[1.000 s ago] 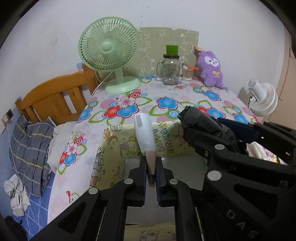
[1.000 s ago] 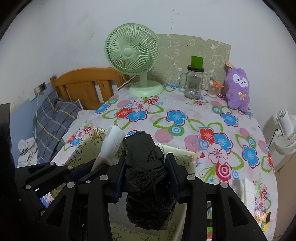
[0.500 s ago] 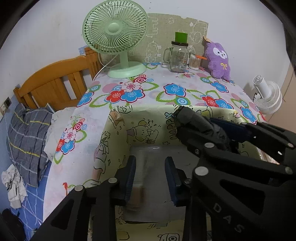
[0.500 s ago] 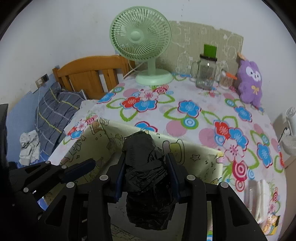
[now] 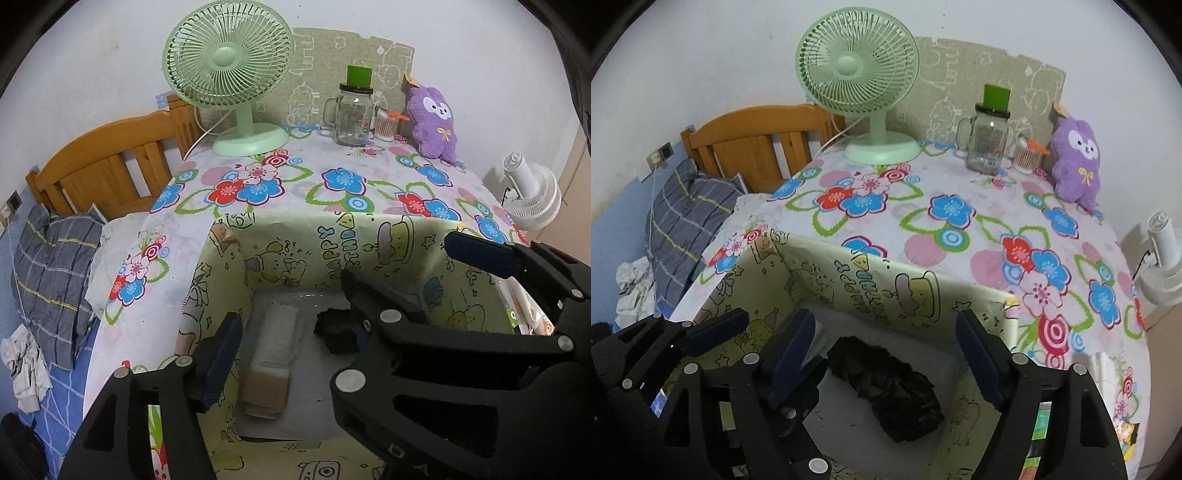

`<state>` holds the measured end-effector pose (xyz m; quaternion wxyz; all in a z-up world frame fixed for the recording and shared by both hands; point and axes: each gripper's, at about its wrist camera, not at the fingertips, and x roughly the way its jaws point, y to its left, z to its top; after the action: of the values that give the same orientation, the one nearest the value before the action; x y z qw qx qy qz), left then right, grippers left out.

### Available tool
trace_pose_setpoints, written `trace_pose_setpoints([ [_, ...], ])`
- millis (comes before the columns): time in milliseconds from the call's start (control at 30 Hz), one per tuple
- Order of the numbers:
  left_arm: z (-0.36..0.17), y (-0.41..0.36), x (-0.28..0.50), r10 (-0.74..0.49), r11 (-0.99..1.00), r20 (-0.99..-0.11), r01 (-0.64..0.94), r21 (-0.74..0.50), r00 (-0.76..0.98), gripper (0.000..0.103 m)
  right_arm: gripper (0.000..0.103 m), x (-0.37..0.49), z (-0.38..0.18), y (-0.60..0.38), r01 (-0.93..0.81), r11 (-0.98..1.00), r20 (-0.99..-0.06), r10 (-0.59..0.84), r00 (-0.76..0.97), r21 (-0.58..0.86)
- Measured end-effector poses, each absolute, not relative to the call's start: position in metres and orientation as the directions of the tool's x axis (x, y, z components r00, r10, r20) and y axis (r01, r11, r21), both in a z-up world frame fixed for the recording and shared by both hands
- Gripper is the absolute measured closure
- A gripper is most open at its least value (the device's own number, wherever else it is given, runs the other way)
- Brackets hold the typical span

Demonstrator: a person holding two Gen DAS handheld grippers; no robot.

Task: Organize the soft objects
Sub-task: 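Open the left tool to drop the white cloth while the right tool drops the black bundle into the box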

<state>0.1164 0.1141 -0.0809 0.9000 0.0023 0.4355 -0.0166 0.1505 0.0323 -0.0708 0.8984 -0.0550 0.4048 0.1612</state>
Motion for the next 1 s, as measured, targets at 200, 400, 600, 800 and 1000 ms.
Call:
trace_pose_setpoints([
  [200, -0.072, 0.108, 0.110, -0.017, 1.000, -0.764, 0.029, 0.002, 0.645, 0.024, 0.020, 0.145, -0.061, 0.025, -0.330, 0.943, -0.729, 0.251, 0.637, 0.037],
  [400, -0.060, 0.100, 0.102, -0.011, 0.999, -0.743, 0.031, 0.013, 0.669, 0.018, 0.015, 0.136, -0.050, 0.016, -0.318, 0.947, -0.708, 0.252, 0.660, 0.041],
  [600, -0.047, 0.090, 0.093, -0.010, 0.999, -0.714, 0.037, 0.022, 0.700, 0.011, 0.012, 0.125, -0.037, 0.004, -0.309, 0.949, -0.670, 0.267, 0.693, 0.058],
  [800, -0.038, 0.079, 0.084, -0.007, 0.999, -0.697, 0.040, 0.030, 0.717, 0.005, 0.007, 0.113, -0.027, -0.010, -0.273, 0.960, -0.643, 0.249, 0.724, 0.064],
  [1000, -0.031, 0.065, 0.073, -0.004, 0.998, -0.679, 0.047, 0.044, 0.734, 0.001, 0.004, 0.100, -0.020, -0.025, -0.250, 0.966, -0.622, 0.234, 0.747, 0.063],
])
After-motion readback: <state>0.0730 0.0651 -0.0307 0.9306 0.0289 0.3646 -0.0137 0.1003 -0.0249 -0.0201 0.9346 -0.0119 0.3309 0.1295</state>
